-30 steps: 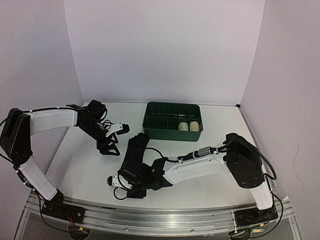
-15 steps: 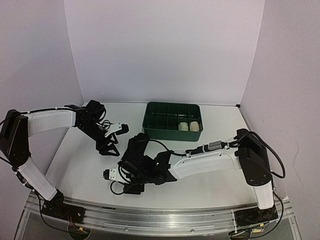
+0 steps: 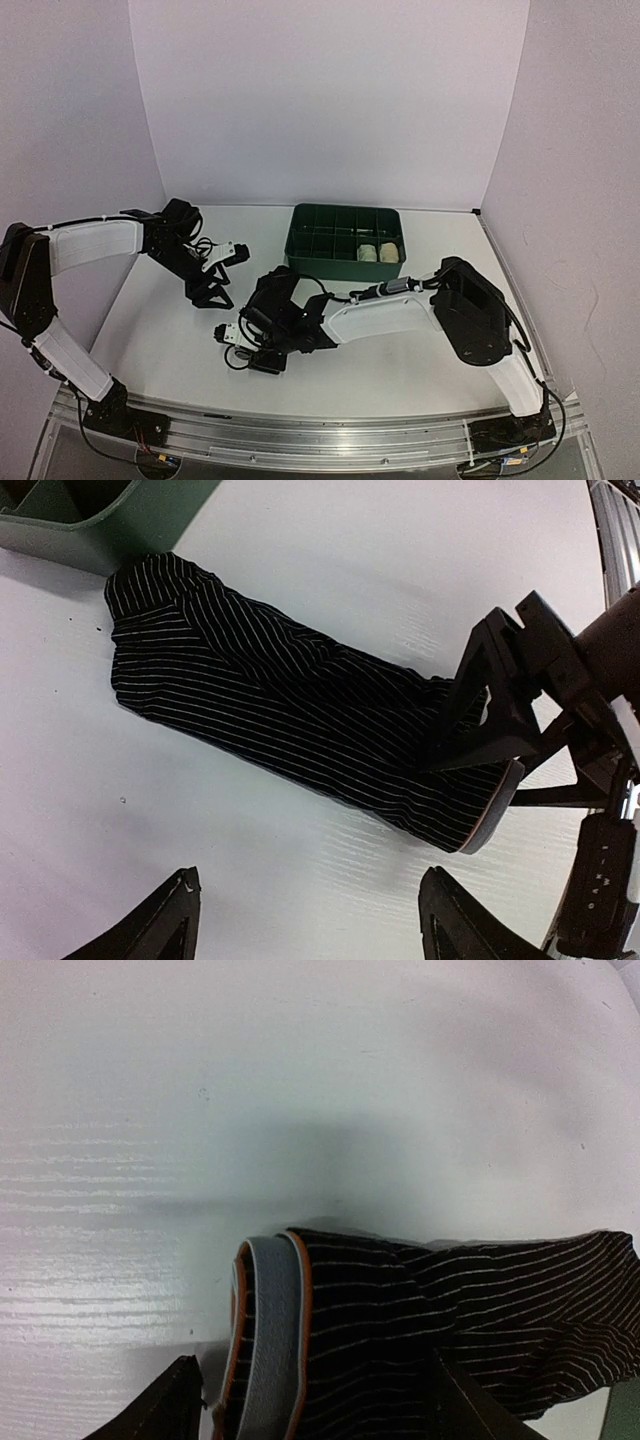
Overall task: Roll the underwear
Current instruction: Flatten out the underwear at the center of the board.
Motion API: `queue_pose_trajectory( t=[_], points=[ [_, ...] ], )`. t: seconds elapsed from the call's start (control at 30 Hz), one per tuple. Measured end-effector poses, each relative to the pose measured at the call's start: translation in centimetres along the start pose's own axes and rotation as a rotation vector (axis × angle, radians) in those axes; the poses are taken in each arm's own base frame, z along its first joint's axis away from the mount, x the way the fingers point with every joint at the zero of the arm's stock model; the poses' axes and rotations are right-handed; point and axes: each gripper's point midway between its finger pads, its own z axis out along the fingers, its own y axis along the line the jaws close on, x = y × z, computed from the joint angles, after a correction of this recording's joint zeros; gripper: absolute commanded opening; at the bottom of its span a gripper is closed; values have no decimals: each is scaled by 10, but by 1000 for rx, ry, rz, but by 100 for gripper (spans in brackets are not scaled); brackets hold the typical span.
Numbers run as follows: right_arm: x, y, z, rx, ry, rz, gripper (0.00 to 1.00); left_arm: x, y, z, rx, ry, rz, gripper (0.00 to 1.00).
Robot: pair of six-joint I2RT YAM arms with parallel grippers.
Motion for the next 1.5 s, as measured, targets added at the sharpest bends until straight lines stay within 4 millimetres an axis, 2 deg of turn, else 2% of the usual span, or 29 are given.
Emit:
queue_pose_trajectory(
  t=[0.1, 0.13, 0.17, 0.3, 0.43, 0.6, 0.73, 0.9, 1.1, 1.17, 1.23, 1.4, 1.43, 1.5],
  points=[
    [0, 4, 2, -23, -2, 44, 9, -2, -8, -8, 14, -28, 14, 72],
    [2, 6, 3, -37, 1, 70, 2, -3, -11, -11, 24, -40, 21, 71],
    [2, 7, 3, -51, 0, 99, 0, -4, -15, -14, 36, -52, 30, 71],
    [-1, 11, 1, -160, -32, 266, 0, 0, -40, -21, 116, -92, 110, 68],
    [-6, 30, -8, -403, -40, 534, 0, 12, -52, -24, 127, -113, 206, 74],
    [-11, 29, -4, -666, 2, 899, 0, 47, -116, -10, 242, -91, 320, 85],
    [-12, 29, 0, -828, 39, 1096, 0, 55, -145, 5, 277, -87, 434, 89],
    [-13, 31, 2, -965, 36, 1255, 0, 51, -138, 28, 217, -68, 540, 92],
    [-15, 27, 0, -1036, 19, 1330, 0, 57, -120, 59, 160, -5, 598, 89],
    [-16, 27, -1, -1043, 14, 1339, 0, 60, -114, 66, 149, 21, 595, 84],
    [-17, 27, -1, -1048, 11, 1344, 0, 63, -108, 73, 142, 52, 581, 72],
    [-16, 25, -1, -1051, 1, 1347, 0, 57, -94, 85, 146, 101, 509, 34],
    [-15, 23, -1, -1049, -3, 1350, 2, 58, -95, 86, 157, 113, 496, 26],
    [-14, 20, -1, -1051, -11, 1350, 12, 58, -98, 84, 177, 116, 477, 6]
  ],
)
